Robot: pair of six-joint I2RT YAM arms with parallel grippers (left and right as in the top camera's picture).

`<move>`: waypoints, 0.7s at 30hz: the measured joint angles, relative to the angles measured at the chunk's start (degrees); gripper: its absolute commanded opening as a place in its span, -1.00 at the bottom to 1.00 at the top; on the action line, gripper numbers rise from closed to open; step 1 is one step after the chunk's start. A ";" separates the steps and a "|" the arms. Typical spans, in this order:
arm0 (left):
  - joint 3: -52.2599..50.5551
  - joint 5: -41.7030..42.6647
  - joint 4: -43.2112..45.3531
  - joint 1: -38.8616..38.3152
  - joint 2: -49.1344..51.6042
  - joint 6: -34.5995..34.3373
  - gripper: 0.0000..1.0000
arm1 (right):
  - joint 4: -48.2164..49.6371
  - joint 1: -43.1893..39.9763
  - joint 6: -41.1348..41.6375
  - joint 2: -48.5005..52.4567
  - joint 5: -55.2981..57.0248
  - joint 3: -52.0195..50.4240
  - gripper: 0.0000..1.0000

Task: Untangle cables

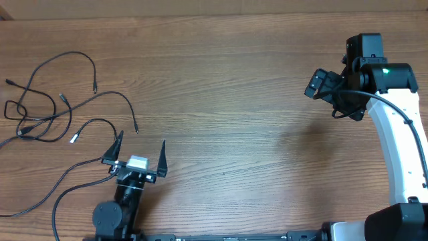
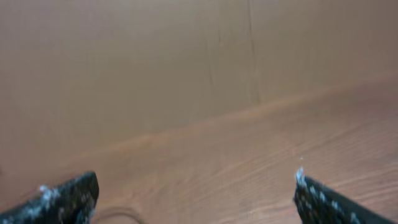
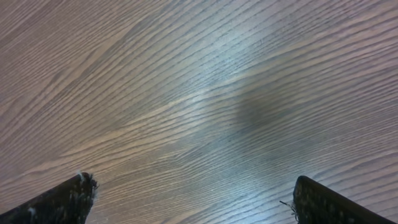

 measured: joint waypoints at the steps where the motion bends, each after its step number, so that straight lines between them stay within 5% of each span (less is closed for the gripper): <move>1: 0.09 -0.26 -3.50 0.13 -0.09 0.44 0.99 | -0.07 0.00 0.00 0.00 0.00 0.00 1.00; 21: -0.09 -2.21 -7.02 2.27 0.02 0.79 0.99 | -0.04 0.00 0.02 0.00 0.00 0.00 1.00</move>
